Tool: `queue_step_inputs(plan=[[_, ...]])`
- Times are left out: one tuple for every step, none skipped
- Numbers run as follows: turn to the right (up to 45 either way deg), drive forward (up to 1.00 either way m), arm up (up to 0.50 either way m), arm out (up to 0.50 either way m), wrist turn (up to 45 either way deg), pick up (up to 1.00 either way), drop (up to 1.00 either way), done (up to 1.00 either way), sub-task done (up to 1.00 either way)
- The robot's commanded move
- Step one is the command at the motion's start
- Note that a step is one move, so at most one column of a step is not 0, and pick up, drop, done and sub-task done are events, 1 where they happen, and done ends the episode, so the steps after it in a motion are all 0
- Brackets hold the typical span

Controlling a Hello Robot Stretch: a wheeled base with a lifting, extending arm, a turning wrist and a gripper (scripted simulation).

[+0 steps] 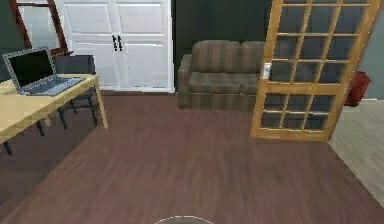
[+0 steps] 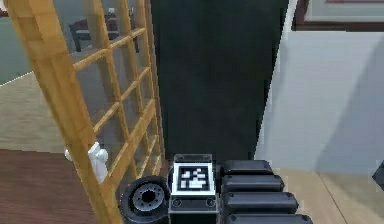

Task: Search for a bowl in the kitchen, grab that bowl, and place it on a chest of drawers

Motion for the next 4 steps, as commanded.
queue_step_inputs(plan=[[0.0,0.65,0.00,0.00,0.0,0.00,0.00,0.00,0.00],[45.0,0.00,0.00,0.00,0.0,0.00,0.00,0.00,0.00],[6.0,0.00,0.00,0.00,0.0,0.00,0.00,0.00,0.00],[0.0,0.15,0.00,0.00,0.0,0.00,0.00,0.00,0.00]])
